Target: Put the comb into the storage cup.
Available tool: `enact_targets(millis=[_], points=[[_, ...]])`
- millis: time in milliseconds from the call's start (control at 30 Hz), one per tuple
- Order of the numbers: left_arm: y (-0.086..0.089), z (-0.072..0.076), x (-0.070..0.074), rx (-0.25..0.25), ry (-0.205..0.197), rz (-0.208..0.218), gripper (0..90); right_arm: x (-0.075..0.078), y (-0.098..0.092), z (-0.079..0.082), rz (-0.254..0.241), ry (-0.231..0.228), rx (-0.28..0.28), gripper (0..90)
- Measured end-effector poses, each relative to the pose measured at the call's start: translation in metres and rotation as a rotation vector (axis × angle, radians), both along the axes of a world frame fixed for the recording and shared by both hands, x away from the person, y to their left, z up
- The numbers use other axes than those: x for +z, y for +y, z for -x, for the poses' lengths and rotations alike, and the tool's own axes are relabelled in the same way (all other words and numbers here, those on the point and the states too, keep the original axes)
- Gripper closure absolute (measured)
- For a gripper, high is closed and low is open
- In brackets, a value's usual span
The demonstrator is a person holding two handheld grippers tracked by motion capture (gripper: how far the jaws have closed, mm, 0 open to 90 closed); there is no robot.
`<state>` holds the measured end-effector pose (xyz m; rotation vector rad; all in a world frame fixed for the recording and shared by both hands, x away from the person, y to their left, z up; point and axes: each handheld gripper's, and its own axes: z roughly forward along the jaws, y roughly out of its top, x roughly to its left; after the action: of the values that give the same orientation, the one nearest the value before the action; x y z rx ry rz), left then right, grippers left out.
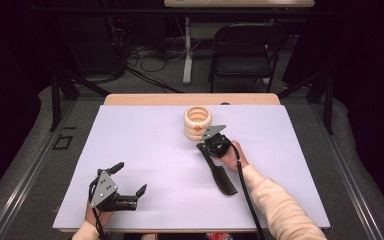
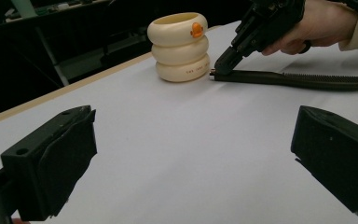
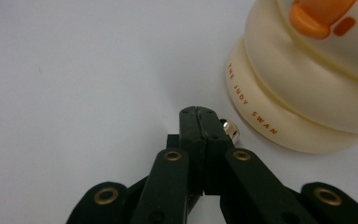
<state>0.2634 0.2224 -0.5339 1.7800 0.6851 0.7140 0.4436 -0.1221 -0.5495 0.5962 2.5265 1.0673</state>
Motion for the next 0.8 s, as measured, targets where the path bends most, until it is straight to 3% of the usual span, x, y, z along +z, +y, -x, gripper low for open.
enact_targets(millis=[200, 533, 800], points=[[0.0, 0.0, 0.0, -0.001, 0.001, -0.001, 0.1, -0.002, 0.003, 0.0, 0.026, 0.001, -0.003, 90.0], [0.0, 0.0, 0.0, 0.0, -0.001, 0.0, 0.1, -0.007, -0.004, -0.006, 0.069, 0.026, -0.059, 90.0], [0.0, 0.0, 0.0, -0.001, 0.0, -0.001, 0.1, -0.005, -0.011, -0.008, 0.077, 0.024, -0.088, 90.0]])
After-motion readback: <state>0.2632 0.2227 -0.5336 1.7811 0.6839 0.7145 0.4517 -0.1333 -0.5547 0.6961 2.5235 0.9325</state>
